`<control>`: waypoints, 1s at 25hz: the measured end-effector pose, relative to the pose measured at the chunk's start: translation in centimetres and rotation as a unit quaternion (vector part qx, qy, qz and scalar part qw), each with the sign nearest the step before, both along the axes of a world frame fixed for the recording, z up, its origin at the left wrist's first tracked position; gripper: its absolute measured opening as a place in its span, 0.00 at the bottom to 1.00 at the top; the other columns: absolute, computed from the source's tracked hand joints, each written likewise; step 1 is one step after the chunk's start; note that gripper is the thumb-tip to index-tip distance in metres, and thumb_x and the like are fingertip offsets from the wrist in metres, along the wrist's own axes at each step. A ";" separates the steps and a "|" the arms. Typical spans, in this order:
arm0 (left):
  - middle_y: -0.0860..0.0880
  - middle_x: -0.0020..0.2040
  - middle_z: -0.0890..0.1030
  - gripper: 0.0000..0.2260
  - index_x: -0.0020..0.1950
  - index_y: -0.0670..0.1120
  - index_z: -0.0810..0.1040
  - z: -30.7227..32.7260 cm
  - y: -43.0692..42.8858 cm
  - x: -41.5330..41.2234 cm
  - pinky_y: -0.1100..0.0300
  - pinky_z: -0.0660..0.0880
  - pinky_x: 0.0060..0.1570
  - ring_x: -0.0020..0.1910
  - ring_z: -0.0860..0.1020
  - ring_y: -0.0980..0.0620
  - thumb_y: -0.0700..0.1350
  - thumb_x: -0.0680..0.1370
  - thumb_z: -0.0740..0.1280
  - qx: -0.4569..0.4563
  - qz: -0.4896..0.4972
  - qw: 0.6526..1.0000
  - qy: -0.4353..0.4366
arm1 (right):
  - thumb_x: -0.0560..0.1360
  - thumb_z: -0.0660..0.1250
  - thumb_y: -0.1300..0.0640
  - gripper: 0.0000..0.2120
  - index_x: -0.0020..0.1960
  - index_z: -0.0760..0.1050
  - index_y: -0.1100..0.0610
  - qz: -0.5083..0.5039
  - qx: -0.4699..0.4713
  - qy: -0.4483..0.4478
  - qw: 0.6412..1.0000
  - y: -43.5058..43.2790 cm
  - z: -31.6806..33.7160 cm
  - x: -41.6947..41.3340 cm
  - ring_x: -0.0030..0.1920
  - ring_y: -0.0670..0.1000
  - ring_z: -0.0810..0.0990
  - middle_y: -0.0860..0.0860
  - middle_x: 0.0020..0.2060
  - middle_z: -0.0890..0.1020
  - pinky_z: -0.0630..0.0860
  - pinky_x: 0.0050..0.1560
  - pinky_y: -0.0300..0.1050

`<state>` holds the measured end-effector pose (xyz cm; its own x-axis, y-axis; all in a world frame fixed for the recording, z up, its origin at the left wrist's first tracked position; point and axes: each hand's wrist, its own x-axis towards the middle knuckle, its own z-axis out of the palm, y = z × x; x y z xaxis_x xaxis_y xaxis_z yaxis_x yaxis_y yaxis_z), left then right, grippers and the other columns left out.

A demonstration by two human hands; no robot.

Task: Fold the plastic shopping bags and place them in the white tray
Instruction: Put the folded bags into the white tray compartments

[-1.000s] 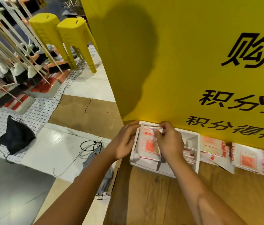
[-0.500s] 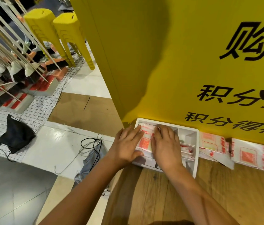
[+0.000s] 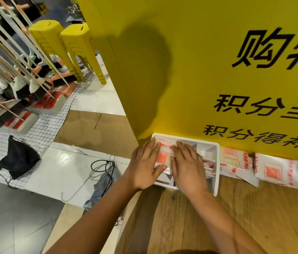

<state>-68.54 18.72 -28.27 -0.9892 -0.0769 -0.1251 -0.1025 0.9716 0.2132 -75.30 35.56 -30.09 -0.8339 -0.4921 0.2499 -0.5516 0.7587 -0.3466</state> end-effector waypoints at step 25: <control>0.42 0.82 0.50 0.27 0.80 0.47 0.58 6.0 18.8 -5.9 0.42 0.44 0.77 0.80 0.48 0.41 0.57 0.83 0.56 -0.099 -0.131 0.986 -0.032 | 0.70 0.74 0.57 0.19 0.60 0.80 0.57 -0.125 0.065 -0.003 0.990 20.4 4.1 -1.4 0.60 0.61 0.78 0.58 0.59 0.80 0.76 0.56 0.56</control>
